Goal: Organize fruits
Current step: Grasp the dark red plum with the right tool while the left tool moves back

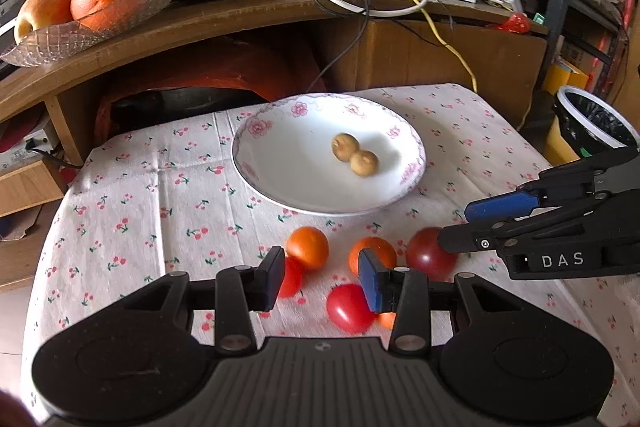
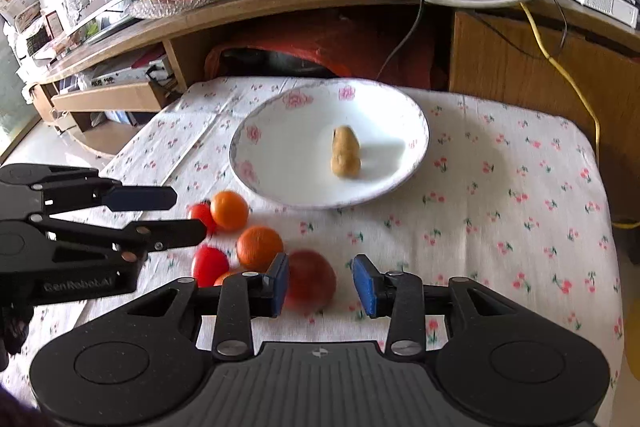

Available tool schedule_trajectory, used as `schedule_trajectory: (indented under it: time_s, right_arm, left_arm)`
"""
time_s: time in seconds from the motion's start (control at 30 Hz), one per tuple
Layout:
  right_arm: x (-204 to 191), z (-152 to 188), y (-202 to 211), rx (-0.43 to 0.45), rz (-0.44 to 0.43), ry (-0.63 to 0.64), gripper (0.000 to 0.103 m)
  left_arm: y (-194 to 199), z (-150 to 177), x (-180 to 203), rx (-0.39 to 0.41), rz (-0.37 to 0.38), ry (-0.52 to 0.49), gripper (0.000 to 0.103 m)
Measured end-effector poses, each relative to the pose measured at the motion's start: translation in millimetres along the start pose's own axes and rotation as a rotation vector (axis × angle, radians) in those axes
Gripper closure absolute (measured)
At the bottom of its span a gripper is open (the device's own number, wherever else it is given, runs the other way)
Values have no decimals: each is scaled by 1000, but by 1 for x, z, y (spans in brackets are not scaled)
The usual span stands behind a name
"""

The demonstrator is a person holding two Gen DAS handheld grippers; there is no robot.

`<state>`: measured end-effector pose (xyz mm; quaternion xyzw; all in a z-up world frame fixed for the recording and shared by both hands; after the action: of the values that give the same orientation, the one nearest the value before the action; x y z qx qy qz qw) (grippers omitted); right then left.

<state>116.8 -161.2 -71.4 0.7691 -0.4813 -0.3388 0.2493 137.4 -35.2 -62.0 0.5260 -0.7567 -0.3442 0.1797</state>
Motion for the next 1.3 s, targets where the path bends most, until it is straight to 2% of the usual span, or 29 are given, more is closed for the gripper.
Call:
schedule_trajectory:
  time_s: [0.1,0.7,1.13,1.2,1.3]
  right_arm:
    - [-3,3,0,-16,-7,11,64]
    - [-10,17,-21,-99,3,121,64]
    - [-9,15,-36,-89,13,130,64]
    - [-9,14,-37,-94,19,137,68]
    - [-8,14,-35,-96,23,122,69]
  left_arm:
    - [3,3,4,-2,10,-18,55]
    - [7,25,10,-38,57,-83,54]
    - [4,33,21,-61,88,-119,49]
    - [5,33,23,-55,93,-129,49]
    - [6,33,26,-49,94,-142,49]
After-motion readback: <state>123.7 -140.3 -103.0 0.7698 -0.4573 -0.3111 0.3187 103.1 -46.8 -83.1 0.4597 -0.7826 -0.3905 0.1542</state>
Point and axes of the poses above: each gripper's, at about its wrist camera, not at the fingertips, and y roughly against the way its jaws point, x to its right, z to its underside, the point moved 8 cm from there along -y, roughly the way its jaws point, and after that the axes turned 11 degrees about -z, right-handed, at the moved point
